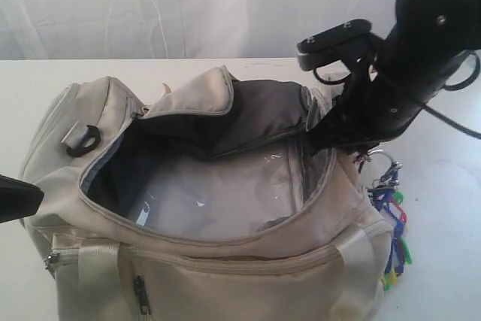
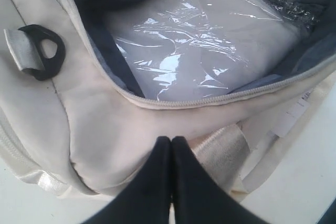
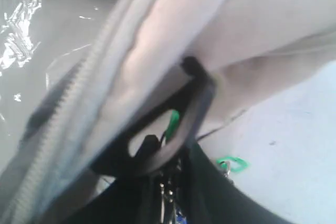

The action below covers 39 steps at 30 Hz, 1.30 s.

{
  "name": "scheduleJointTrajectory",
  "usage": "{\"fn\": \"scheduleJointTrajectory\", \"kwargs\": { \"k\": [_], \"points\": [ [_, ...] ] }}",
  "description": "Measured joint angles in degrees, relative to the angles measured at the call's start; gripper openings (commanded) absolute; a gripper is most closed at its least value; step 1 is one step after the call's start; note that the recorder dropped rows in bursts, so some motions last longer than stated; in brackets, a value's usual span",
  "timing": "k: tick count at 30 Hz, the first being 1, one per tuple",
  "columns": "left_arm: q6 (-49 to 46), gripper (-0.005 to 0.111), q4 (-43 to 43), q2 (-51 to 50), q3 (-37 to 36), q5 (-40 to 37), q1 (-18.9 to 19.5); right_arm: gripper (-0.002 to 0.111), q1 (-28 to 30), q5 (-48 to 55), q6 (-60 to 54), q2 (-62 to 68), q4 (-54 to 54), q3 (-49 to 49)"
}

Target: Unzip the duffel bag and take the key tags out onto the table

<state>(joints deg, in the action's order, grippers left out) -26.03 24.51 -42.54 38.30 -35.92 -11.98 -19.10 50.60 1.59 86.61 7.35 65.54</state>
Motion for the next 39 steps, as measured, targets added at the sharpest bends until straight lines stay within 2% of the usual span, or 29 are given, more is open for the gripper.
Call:
{"fn": "scheduleJointTrajectory", "kwargs": {
  "k": [9,20,28,35,37,38,39],
  "points": [
    [0.0,0.0,0.0,0.0,0.0,0.0,0.0,0.0,4.2,-1.6,4.6,-3.1,4.4,-5.9],
    [0.0,0.0,0.0,0.0,0.0,0.0,0.0,0.0,8.8,-12.4,9.2,0.0,5.0,-13.8],
    [0.0,0.0,0.5,0.0,0.0,0.0,0.0,0.0,8.9,-20.7,11.3,4.5,6.0,-14.8],
    [0.0,0.0,0.5,0.0,0.0,0.0,0.0,0.0,11.9,-28.9,17.5,7.9,7.7,-14.8],
    [0.0,0.0,0.5,0.0,0.0,0.0,0.0,0.006,12.2,-30.1,17.9,8.2,7.7,-14.8],
    [0.0,0.0,0.5,0.0,0.0,0.0,0.0,0.017,12.2,-30.4,17.9,8.3,7.7,-14.8],
    [0.0,0.0,0.5,0.0,0.0,0.0,0.0,0.022,12.2,-30.7,17.9,8.4,7.7,-14.8]
  ]
}}
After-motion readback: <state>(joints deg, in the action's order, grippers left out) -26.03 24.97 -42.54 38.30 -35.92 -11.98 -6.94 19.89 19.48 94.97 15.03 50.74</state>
